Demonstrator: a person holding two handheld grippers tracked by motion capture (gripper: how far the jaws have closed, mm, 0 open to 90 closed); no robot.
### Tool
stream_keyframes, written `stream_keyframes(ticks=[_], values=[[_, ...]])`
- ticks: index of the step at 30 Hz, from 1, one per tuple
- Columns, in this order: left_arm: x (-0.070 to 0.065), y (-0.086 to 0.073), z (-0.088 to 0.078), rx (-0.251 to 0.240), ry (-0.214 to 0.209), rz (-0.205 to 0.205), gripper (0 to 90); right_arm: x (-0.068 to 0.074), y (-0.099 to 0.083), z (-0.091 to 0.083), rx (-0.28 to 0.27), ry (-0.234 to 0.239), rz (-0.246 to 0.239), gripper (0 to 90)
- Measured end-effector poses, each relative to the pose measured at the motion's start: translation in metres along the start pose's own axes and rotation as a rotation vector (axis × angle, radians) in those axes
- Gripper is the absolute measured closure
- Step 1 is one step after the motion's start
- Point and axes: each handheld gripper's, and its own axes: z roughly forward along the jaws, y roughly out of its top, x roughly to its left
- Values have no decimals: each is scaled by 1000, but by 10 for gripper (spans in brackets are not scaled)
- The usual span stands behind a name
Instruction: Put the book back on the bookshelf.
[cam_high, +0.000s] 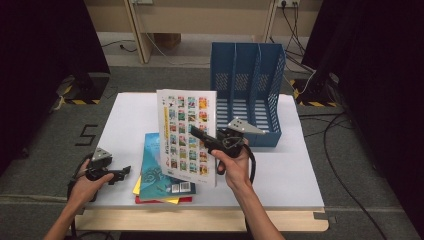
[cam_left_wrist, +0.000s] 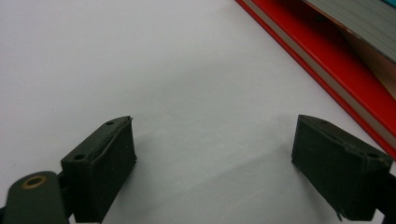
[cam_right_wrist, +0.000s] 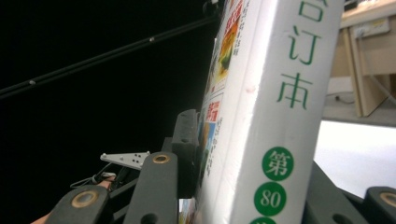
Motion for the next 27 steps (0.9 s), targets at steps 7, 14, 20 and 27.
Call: stream_keyframes(ticks=[7, 14, 20, 27], values=[[0, 0, 0, -1, 1, -1, 124, -1, 12, -34, -59, -51, -44, 702], [0, 0, 0, -2, 0, 0, 124, -9, 4, -60, -46, -120, -88, 701], [0, 0, 0, 0, 1, 1, 124, -15, -3, -78, -44, -149, -89, 701], [0, 0, 0, -1, 1, 0, 124, -17, -4, -104, -65, -214, -172, 701]])
